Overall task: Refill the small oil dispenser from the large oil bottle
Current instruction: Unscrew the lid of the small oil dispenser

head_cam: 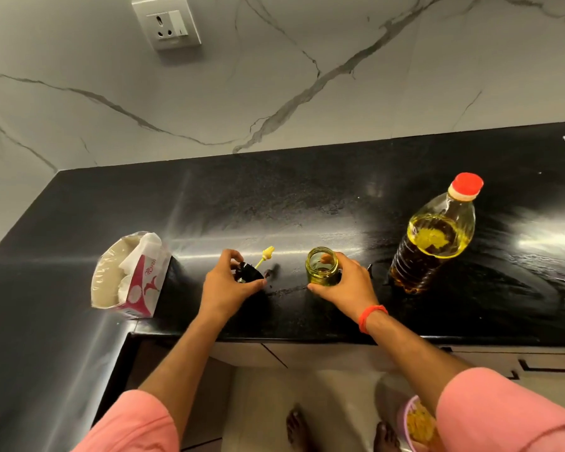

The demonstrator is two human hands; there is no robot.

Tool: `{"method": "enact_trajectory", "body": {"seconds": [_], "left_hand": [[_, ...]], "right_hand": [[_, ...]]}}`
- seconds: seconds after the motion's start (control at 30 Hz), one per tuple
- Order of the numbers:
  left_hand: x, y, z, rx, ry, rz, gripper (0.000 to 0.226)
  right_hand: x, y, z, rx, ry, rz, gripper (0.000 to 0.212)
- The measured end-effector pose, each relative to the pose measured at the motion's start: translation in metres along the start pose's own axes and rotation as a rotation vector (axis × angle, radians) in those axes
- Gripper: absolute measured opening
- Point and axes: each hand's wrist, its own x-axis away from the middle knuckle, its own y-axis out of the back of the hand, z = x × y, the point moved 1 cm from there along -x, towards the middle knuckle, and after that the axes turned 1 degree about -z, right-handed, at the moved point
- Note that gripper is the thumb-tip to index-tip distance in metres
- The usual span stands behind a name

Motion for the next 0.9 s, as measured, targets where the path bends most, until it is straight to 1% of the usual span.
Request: {"method": "enact_trajectory", "body": {"seconds": [0.23, 0.43, 0.57, 0.63, 0.73, 0.8, 0.9], "left_hand": [[0.002, -0.010, 0.011, -0.122, 0.000, -0.090, 0.063], [0.002, -0.010, 0.011, -0.264, 0.009, -0.108, 0.066], [0.004, -0.011, 0.006, -0.272, 0.003, -0.099, 0.077], [0.006, -0.012, 0.004, -0.279, -0.016, -0.085, 0.085], [0.008, -0.012, 0.000, -0.309, -0.038, -0.090, 0.096], [0.009, -0.013, -0.004, -0.315, -0.064, -0.099, 0.098], [0.009, -0.014, -0.010, -0.309, -0.108, -0.127, 0.096]], "right_hand": [[0.001, -0.001, 0.001, -0.008, 0.000, 0.003, 0.064], [0.002, -0.001, 0.002, -0.028, -0.012, 0.007, 0.064], [0.002, -0.001, 0.001, -0.029, -0.023, 0.018, 0.068], [0.002, 0.000, 0.000, -0.028, -0.038, 0.027, 0.076], [0.006, 0.005, -0.002, -0.040, -0.054, 0.044, 0.097], [0.008, 0.011, -0.001, -0.055, -0.040, 0.049, 0.106], [0.011, 0.022, 0.003, -0.072, 0.012, 0.054, 0.112]]}}
